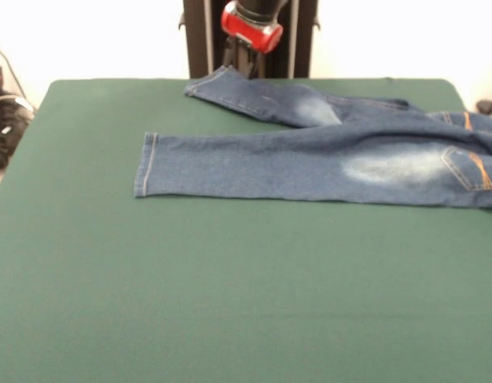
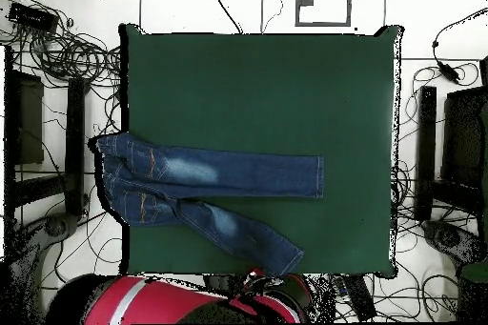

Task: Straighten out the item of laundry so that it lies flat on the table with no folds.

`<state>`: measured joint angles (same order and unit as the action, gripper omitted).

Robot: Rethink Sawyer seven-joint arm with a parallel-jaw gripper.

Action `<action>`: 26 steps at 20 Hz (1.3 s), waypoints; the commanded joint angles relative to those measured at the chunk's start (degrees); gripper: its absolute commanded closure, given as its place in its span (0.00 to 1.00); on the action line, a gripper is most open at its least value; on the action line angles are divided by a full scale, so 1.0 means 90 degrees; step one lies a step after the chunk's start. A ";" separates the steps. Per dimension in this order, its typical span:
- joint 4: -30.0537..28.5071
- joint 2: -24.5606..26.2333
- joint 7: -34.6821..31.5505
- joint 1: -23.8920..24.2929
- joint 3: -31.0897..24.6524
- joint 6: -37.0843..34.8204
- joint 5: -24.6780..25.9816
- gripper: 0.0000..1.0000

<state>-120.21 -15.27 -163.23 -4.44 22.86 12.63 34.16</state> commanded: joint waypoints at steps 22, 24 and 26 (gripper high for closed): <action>0.0893 0.0706 -0.0285 -0.0984 -0.0072 0.2550 -0.1536 0.00; 0.0879 0.0856 -0.0257 -0.1231 0.0168 0.2735 -0.1901 0.00; 0.0863 0.0960 -0.0251 -0.1368 0.0313 0.2843 -0.2208 0.00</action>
<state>-120.46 -11.55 -163.23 -12.32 27.40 28.00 25.24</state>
